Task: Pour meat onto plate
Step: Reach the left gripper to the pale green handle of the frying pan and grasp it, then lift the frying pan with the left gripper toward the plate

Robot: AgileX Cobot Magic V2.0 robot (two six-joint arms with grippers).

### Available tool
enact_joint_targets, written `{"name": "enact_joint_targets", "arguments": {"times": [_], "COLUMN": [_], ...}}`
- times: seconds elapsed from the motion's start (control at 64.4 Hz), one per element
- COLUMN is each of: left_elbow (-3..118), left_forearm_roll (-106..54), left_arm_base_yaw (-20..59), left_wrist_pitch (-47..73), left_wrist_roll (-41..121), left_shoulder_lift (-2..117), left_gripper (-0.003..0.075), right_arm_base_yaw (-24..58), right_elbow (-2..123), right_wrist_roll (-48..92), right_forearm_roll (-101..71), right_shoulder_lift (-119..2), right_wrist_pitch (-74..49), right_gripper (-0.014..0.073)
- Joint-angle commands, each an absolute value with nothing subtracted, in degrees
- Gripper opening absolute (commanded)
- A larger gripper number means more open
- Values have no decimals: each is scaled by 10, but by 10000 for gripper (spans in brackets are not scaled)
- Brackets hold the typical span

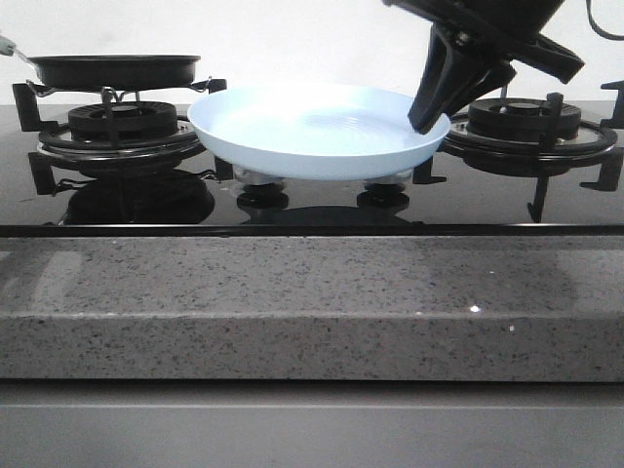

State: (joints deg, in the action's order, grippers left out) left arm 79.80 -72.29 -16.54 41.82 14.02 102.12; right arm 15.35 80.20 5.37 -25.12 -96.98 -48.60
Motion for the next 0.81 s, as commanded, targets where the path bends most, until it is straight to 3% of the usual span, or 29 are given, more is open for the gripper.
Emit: {"name": "enact_joint_targets", "arguments": {"times": [0.0,0.419,0.792], "left_elbow": [813,813,813], "left_forearm_roll": [-721,-884,-913], "left_arm_base_yaw": [-165,-181,-181], "left_wrist_pitch": [412,474,498], "left_wrist_roll": [149,227,227], "left_shoulder_lift": [995,985,936], "left_gripper": [-20,-20,-20], "right_arm_base_yaw": [155,155,155], "right_elbow": [817,817,817], "right_wrist_roll": [61,61,61], "right_forearm_roll": [-259,-259,-259], "right_shoulder_lift": [-948,-948,-948], "right_wrist_pitch": [-474,-474,-474], "right_gripper": [-59,-59,-59]}}
